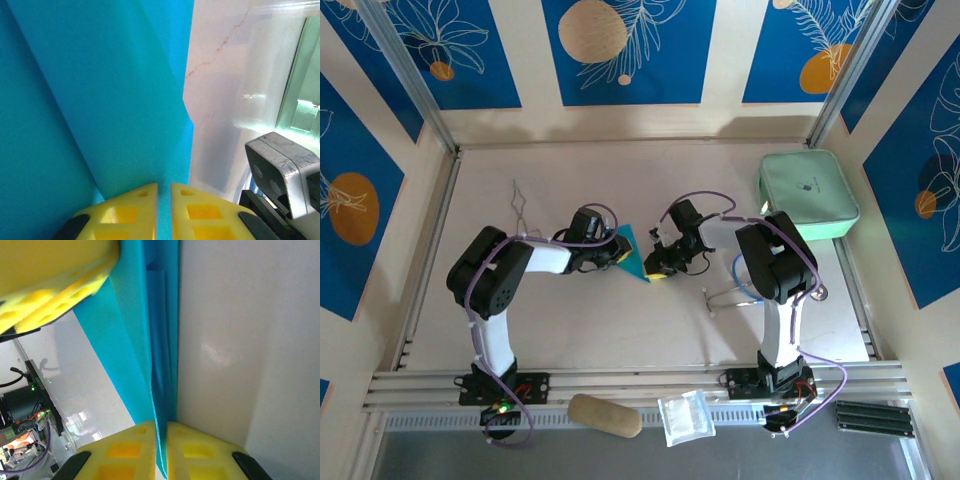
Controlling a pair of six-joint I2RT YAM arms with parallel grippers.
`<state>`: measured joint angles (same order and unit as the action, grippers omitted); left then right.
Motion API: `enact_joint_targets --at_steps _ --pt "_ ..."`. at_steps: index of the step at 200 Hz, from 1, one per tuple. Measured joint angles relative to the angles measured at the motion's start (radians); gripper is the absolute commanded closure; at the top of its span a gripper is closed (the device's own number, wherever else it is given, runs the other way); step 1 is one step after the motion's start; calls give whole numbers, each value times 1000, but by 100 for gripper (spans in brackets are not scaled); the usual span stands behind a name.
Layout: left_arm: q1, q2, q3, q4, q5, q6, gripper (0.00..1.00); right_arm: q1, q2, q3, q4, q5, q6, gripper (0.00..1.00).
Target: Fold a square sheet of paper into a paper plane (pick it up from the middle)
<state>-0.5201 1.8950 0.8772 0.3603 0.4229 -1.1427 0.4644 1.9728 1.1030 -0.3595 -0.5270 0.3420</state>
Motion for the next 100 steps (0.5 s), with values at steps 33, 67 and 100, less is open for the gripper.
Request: enact_joint_targets --at_steps 33,67,100 --pt "0 0 0 2 4 0 81 0 0 0 -1 3 0 88" --pt "1 0 0 10 8 0 79 0 0 0 -1 4 0 87" --pt "1 0 0 14 12 0 79 0 0 0 -2 3 0 84"
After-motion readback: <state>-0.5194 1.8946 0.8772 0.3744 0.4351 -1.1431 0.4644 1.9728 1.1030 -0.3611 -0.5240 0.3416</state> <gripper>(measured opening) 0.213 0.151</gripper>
